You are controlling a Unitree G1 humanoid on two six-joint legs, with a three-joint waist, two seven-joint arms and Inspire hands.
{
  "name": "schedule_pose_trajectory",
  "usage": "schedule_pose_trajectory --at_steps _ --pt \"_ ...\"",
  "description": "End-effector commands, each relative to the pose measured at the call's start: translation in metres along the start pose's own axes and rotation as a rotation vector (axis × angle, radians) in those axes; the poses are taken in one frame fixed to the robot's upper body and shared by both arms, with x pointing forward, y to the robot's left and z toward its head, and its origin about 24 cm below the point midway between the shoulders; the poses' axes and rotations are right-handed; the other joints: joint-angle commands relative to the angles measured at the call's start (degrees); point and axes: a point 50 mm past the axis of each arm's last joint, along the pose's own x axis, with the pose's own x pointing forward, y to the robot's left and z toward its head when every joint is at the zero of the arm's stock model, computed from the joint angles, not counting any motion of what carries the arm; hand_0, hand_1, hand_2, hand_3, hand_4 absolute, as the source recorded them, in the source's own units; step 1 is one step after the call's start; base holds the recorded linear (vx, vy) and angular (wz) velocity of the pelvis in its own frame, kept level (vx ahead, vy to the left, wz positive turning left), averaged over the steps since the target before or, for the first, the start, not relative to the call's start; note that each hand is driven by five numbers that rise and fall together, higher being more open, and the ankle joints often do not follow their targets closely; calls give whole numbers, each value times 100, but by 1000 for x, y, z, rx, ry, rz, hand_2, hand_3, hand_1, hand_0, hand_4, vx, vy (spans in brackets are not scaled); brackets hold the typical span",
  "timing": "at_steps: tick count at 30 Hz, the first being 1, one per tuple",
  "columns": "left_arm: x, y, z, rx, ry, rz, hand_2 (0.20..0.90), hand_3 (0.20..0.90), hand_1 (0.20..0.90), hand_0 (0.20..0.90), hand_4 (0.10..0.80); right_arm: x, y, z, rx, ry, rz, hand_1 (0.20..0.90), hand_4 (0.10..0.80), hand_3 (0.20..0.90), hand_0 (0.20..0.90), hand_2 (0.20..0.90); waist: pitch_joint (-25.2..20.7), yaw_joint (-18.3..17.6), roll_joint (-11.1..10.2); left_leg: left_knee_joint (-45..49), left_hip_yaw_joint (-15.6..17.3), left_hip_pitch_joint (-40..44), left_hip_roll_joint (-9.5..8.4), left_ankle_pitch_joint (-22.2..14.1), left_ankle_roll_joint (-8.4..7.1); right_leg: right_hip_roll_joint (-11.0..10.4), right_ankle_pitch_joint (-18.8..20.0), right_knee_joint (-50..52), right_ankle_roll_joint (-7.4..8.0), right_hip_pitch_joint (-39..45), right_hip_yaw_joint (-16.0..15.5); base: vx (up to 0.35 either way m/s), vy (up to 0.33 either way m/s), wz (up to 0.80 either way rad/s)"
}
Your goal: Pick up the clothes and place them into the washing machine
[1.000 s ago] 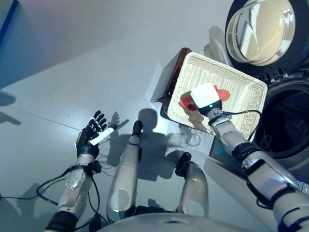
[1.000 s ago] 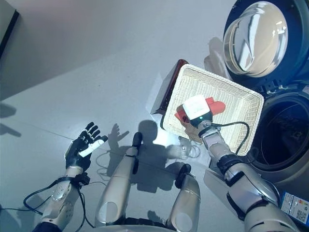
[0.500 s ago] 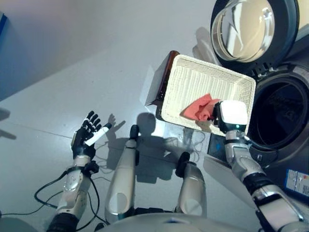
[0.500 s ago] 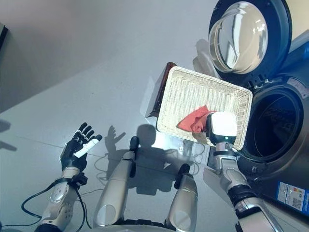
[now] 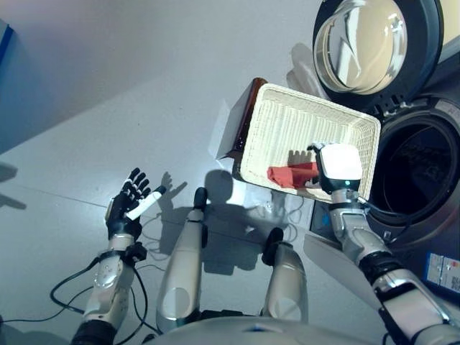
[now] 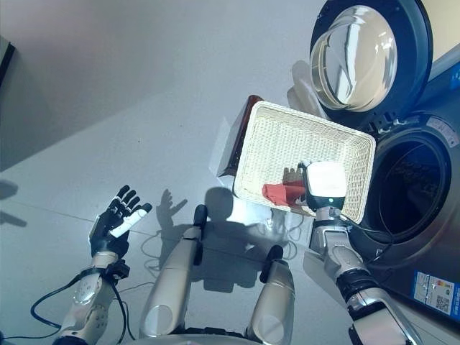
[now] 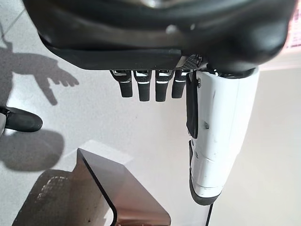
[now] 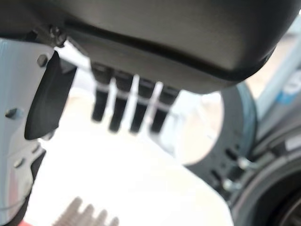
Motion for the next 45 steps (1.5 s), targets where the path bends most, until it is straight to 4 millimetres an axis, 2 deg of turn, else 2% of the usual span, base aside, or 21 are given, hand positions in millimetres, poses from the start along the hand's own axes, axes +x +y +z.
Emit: schedule_pose_trajectory --at_steps 1,11,18,20,21,22,25,31,36,45 --pt "-7 6 17 21 -123 9 900 900 900 900 800 12 -13 -10 -73 -8 -95 900 800 900 900 900 -455 12 -35 604 -122 -193 189 -609 -336 -128 1206 -772 5 -231 121 0 0 0" --pt "-7 6 18 26 -131 10 900 900 900 900 800 18 -16 -2 -71 -39 -105 900 800 900 900 900 -450 40 -47 599 -139 -227 171 -605 -330 -144 1214 -765 -2 -253 100 0 0 0" --pt "-7 8 21 24 -136 1 900 900 900 900 800 22 -10 -2 -209 -105 -39 900 800 900 900 900 -429 83 -52 671 -138 -285 170 -620 -349 -159 1206 -713 -7 -286 89 -5 0 0" --pt "-7 6 20 28 -127 -23 900 900 900 900 800 29 -8 14 -289 -214 -2 900 800 900 900 900 -371 133 -37 719 -139 -326 155 -621 -360 -159 1202 -693 -17 -323 103 -30 1 -2" --pt "-7 6 20 27 -128 -22 900 900 900 900 800 30 -8 14 -289 -216 -2 900 800 900 900 900 -368 122 -38 723 -140 -329 155 -623 -360 -160 1201 -690 -17 -325 103 0 0 0" --pt "-8 4 20 29 -123 -38 900 900 900 900 800 35 -7 27 -316 -283 15 900 800 900 900 900 -321 174 -24 737 -156 -349 147 -615 -364 -155 1183 -655 -24 -348 97 0 0 0" --pt "-9 2 18 28 -110 -46 900 900 900 900 800 41 -3 47 -314 -323 40 900 800 900 900 900 -264 242 0 744 -178 -385 148 -591 -369 -153 1167 -616 -32 -365 69 0 0 0" --pt "-7 -1 17 21 -102 -54 900 900 900 900 800 46 9 69 -365 -353 121 900 800 900 900 900 -211 373 36 737 -214 -440 118 -557 -380 -164 1137 -568 -43 -387 28 -10 -4 6" --pt "-6 -3 16 28 -95 -65 900 900 900 900 800 48 18 71 -429 -304 202 900 800 900 900 900 -153 469 100 805 -222 -524 81 -554 -381 -189 1132 -473 -58 -457 5 -21 1 2" --pt "-7 2 17 48 -87 -52 900 900 900 900 800 54 16 65 -535 -302 244 900 800 900 900 900 -9 496 139 1216 -266 -717 53 -702 -389 -212 962 -63 -108 -625 56 -19 2 8"
